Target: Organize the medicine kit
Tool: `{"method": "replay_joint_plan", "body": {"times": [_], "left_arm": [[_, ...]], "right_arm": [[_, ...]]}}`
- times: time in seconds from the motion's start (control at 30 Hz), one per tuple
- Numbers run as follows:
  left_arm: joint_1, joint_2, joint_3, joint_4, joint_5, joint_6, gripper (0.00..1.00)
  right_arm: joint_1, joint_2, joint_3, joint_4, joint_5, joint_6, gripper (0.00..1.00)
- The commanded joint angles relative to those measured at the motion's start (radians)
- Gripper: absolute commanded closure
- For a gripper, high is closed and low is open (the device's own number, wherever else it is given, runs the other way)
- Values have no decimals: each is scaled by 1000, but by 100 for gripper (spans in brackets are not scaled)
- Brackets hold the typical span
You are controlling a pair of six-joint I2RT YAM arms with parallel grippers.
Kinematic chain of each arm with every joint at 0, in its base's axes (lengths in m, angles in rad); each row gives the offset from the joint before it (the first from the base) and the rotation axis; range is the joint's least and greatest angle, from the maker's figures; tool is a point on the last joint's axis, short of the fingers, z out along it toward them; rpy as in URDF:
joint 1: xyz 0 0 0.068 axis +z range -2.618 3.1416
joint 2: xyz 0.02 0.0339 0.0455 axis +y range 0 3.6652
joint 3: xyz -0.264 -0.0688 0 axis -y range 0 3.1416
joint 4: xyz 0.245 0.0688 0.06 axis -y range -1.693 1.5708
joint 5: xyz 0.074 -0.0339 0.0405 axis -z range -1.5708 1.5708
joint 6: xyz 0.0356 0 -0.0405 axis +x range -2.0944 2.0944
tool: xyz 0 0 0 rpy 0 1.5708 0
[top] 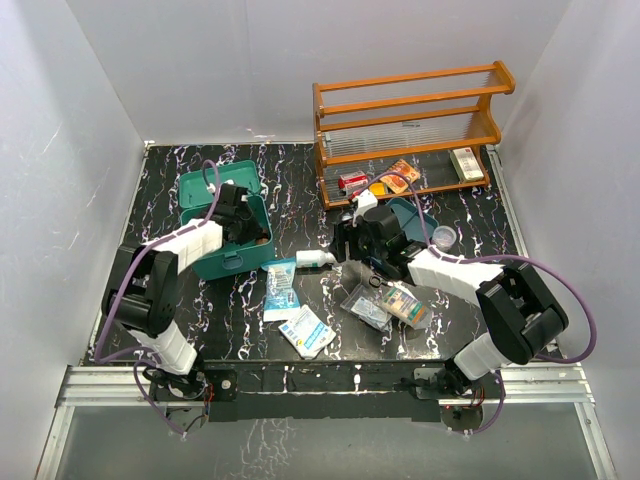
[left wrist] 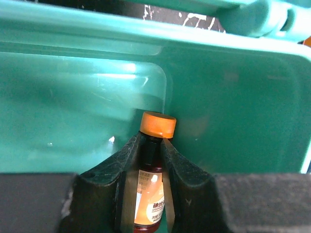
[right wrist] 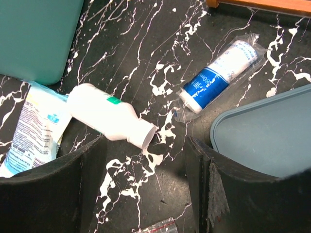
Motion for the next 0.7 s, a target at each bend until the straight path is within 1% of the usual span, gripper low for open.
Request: {"method": "replay_joint_plan", "body": {"times": [0.0, 0.07, 0.17, 0.27, 0.37, 0.43, 0.67], "left_arm": [[-30, -67, -38, -83, 15, -11, 79], [-32, -87, -54, -90, 25, -19, 78], [-32, -114, -49, -105, 23, -21, 69], [-32, -129, 20, -153, -1, -2, 61], [-32, -138, 88, -209, -35, 22, 55], [-31, -149, 118, -238, -60, 34, 53], [-31, -213, 201, -356, -164, 74, 52]], "right_arm": [[18, -29, 53, -4, 8, -43, 38], [23, -26, 62, -18, 4, -55, 36], [27, -17, 85, -57, -17, -77, 34], [28, -5, 95, -74, -67, -133, 31], [28, 17, 104, -78, -101, -226, 30], [27, 44, 125, -96, -128, -292, 30], [28, 126, 214, -178, -264, -551, 30]]}}
